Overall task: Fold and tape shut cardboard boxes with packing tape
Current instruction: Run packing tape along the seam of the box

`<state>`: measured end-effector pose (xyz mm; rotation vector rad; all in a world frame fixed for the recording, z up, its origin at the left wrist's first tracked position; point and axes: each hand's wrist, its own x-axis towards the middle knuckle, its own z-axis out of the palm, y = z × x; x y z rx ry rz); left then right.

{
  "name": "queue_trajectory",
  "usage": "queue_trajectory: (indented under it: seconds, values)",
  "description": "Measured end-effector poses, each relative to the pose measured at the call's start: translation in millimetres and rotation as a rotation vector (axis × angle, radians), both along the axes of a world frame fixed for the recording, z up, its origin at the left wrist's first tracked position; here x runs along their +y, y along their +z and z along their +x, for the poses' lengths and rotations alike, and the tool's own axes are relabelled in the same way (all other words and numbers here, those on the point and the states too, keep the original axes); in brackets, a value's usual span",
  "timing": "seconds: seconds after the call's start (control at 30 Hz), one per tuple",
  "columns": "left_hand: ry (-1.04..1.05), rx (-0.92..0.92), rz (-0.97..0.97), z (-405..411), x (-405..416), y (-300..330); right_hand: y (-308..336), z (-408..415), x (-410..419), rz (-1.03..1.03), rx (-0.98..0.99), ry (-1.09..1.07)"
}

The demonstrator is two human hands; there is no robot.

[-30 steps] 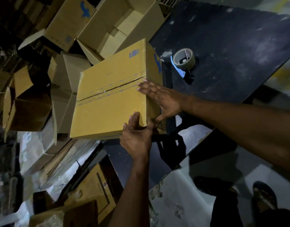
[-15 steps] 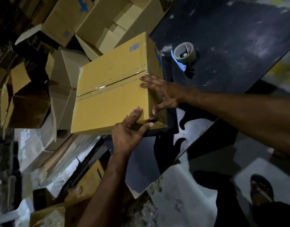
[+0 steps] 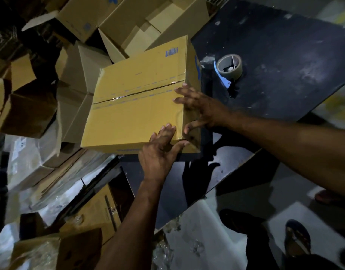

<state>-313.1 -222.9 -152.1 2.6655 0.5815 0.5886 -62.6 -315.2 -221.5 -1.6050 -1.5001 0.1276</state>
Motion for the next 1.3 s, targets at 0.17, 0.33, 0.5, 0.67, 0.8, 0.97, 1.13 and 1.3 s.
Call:
queue_trajectory:
  seconds: [0.17,0.33,0.5,0.67,0.8,0.97,1.13,1.3]
  values:
    - [0.151,-0.050,0.120,4.8,-24.9,-11.4,-6.7,-5.6,-0.5,0.085,-0.061,-0.088]
    - [0.162,-0.081,0.013,-66.4,-10.4,-6.1,10.0,-80.7,-15.6,0.054,-0.103,-0.162]
    - [0.210,0.067,-0.058,-158.8,-0.7,2.7,47.2,-84.9,-36.3,0.011,-0.243,0.005]
    - [0.260,0.252,0.164,-117.0,-10.9,4.5,63.6,-5.3,-4.9,-0.273,-0.611,0.039]
    - [0.241,0.221,0.258,-90.1,-16.8,-10.2,50.3,-6.3,2.1,-0.300,-0.748,0.053]
    - [0.177,0.268,0.314,-129.1,12.9,-10.0,56.6,-76.2,-19.9,-0.337,-0.713,-0.102]
    - [0.517,0.445,0.176,-178.0,52.3,17.3,101.3,-187.4,-47.4,-0.383,-0.573,0.124]
    - [0.719,0.210,-0.028,-153.2,45.0,38.0,120.7,-192.7,-26.5,-0.435,0.222,0.276]
